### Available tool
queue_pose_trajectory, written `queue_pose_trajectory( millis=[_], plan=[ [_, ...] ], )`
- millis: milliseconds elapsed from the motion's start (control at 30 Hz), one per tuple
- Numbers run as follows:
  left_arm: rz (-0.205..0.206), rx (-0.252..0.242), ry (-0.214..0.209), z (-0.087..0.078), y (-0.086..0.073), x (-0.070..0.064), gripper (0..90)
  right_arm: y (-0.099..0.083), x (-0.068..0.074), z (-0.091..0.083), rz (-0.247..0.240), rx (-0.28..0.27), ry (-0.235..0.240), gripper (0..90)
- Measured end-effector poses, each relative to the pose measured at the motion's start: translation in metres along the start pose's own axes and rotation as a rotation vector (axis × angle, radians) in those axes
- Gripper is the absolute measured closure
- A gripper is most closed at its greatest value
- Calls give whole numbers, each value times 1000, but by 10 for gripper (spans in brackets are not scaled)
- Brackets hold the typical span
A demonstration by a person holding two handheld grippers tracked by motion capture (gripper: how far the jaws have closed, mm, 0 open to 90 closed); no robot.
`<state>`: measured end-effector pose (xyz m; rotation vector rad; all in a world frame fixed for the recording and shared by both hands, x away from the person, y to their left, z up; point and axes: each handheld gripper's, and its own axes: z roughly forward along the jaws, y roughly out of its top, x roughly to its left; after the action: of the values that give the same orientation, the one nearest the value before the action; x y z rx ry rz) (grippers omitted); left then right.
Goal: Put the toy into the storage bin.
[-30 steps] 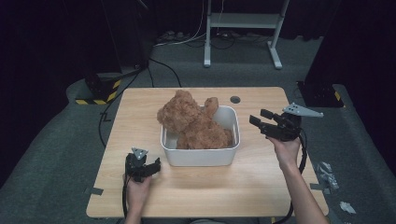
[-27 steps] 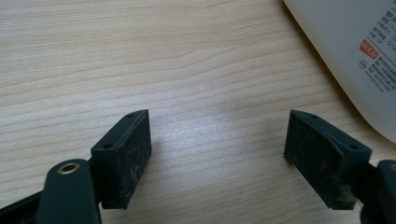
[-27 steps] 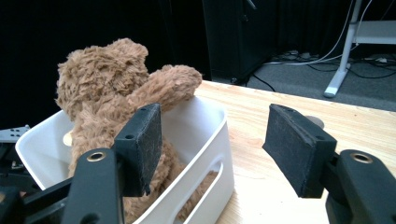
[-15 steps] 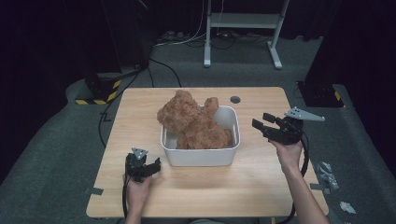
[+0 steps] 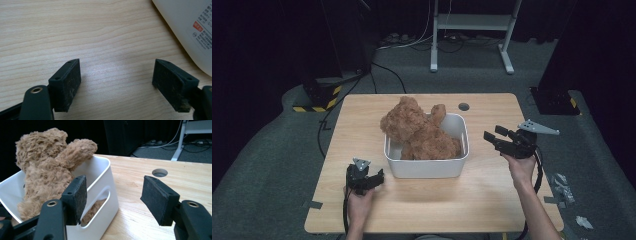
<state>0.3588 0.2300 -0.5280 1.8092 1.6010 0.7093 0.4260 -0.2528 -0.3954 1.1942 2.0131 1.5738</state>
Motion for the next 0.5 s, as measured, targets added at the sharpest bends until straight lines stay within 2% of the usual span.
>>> queue_pose_trajectory(
  millis=[33, 500],
  plan=[
    [0, 0, 0, 0, 0, 0, 227, -1, 0, 0, 14, -5, -3, 369],
    [0, 0, 0, 0, 0, 0, 227, -17, -11, -1, 38, 11, -19, 373]
  ],
)
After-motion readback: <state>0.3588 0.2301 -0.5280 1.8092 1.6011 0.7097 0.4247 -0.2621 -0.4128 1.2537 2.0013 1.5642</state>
